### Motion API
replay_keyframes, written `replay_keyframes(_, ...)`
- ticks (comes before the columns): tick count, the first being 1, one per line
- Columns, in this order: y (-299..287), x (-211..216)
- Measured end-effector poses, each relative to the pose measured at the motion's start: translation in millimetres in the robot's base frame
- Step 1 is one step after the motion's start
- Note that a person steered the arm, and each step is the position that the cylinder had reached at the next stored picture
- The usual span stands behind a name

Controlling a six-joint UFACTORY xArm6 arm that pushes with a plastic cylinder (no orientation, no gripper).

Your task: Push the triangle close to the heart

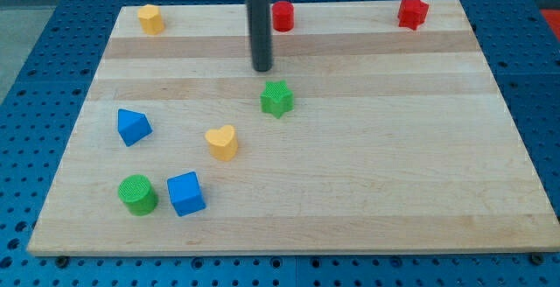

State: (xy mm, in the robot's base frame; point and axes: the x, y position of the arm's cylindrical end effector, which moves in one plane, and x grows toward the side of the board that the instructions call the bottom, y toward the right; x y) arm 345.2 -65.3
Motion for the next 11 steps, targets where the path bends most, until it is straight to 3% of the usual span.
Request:
replay_keyframes(4, -223, 68)
replay_keyframes(5, -237, 101)
replay_keyframes(6, -225, 131)
replay_keyframes(9, -194, 117)
replay_keyframes(11, -136, 117)
